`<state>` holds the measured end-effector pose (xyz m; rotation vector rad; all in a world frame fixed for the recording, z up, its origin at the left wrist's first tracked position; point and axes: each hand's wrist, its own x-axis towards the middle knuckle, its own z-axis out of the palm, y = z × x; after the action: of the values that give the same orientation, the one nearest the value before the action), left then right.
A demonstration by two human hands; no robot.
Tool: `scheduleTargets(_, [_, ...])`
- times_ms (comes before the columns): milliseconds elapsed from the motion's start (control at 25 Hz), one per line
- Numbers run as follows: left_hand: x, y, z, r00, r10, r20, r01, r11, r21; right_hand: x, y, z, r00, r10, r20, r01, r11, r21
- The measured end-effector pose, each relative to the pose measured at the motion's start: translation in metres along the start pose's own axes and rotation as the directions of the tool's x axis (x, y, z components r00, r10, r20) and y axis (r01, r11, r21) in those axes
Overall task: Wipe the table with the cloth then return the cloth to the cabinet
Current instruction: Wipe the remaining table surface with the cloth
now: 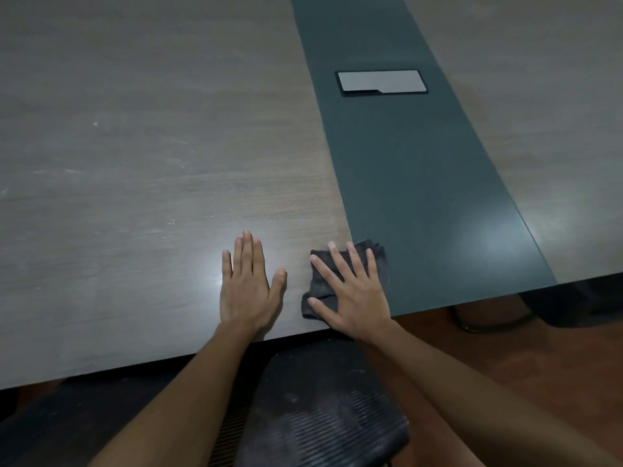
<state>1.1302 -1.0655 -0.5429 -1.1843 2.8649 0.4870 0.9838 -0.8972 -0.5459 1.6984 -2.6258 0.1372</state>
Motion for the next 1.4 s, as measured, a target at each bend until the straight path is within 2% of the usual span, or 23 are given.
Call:
scheduleTargets(120, [0.022,-0.008,-0.006,1.0,0.018,-0.006,-0.018,1.0,-0.016,0.002,0.001,0.002,1.0,-0.004,-0.006,0.004,1.0,-0.009])
scheduleTargets(440, [0.105,-0.039,-0.024,0.999,-0.034,-0.003,0.034,0.997,0.076,0.029,0.005,0.006,0.999,-0.018,-0.029,0.019,0.999,0.037])
scheduleTargets(880, [0.247,-0.061,-0.046,0.997,-0.074,-0.03,0.077,0.992,0.096,0.318,0.066,0.016,0.988,0.111,0.11,-0.112,0.994,-0.001])
scheduleTargets(1160, [0.299,-0.07,-0.05,0.994,-0.092,-0.06,0.096,0.992,0.076,0.494,0.098,0.02,0.984,0.094,0.15,-0.093,0.996,-0.014])
scheduleTargets(1400, [0.297,-0.069,-0.049,0.993,-0.098,-0.071,0.102,0.992,0.069,0.557,0.065,0.028,0.983,0.092,0.156,-0.092,0.996,-0.011])
